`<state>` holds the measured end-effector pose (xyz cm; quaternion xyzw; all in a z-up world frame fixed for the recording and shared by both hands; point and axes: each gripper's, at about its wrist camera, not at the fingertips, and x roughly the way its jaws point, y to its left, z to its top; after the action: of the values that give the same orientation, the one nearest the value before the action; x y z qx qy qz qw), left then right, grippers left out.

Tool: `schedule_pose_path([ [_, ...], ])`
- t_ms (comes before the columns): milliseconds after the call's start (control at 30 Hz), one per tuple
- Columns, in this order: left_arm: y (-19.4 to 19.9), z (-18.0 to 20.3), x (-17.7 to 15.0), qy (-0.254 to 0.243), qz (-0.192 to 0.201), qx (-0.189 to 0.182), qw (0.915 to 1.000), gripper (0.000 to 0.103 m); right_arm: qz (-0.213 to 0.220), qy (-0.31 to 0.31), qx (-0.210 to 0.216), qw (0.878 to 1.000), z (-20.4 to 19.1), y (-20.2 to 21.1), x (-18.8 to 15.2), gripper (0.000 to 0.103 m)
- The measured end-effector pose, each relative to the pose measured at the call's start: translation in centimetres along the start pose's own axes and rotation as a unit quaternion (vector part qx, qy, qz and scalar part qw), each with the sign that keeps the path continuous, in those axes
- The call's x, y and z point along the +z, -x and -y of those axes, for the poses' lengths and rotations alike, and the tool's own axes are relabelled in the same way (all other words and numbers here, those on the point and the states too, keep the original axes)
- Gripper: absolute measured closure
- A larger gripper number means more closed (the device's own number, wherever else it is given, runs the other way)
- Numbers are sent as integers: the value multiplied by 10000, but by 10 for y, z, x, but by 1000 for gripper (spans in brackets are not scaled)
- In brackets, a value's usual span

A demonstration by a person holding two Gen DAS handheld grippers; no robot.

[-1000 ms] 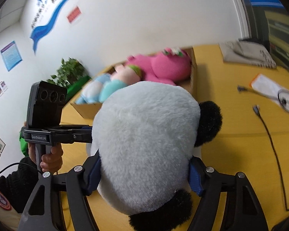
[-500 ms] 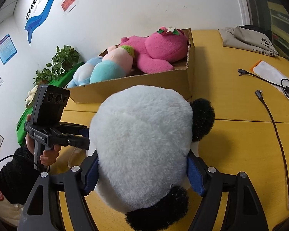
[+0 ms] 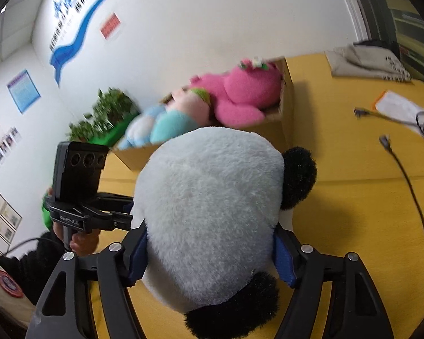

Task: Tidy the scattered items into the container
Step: 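Lift the panda plush with both tools and carry it over the box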

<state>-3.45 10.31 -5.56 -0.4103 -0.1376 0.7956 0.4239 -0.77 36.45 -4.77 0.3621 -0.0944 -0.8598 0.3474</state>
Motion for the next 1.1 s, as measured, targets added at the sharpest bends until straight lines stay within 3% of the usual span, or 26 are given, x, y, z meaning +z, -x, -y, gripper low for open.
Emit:
schedule_pose_path([
  [133,39,31,33,-327,482,214,9981,69,457,416,38,9981,-28,21,31,27],
  [300,87,63,91,-832,1092,650,9884,69,1022,1206,130,9873,-67,40,98,27],
  [400,99,68,125,-942,1336,955,9819,69,1219,1578,216,9797,-80,35,139,27],
  [500,100,58,149,-834,1420,1050,9807,69,1259,1785,360,9752,-78,22,169,27],
  [700,61,2,159,-371,1078,1124,9871,69,1074,1626,395,9800,-46,-30,188,27],
  [933,-18,-72,132,301,251,1383,9896,69,402,980,376,9937,26,-116,154,27],
  [1100,-35,-74,117,209,105,1585,9871,69,-33,799,220,9966,47,-140,130,26],
])
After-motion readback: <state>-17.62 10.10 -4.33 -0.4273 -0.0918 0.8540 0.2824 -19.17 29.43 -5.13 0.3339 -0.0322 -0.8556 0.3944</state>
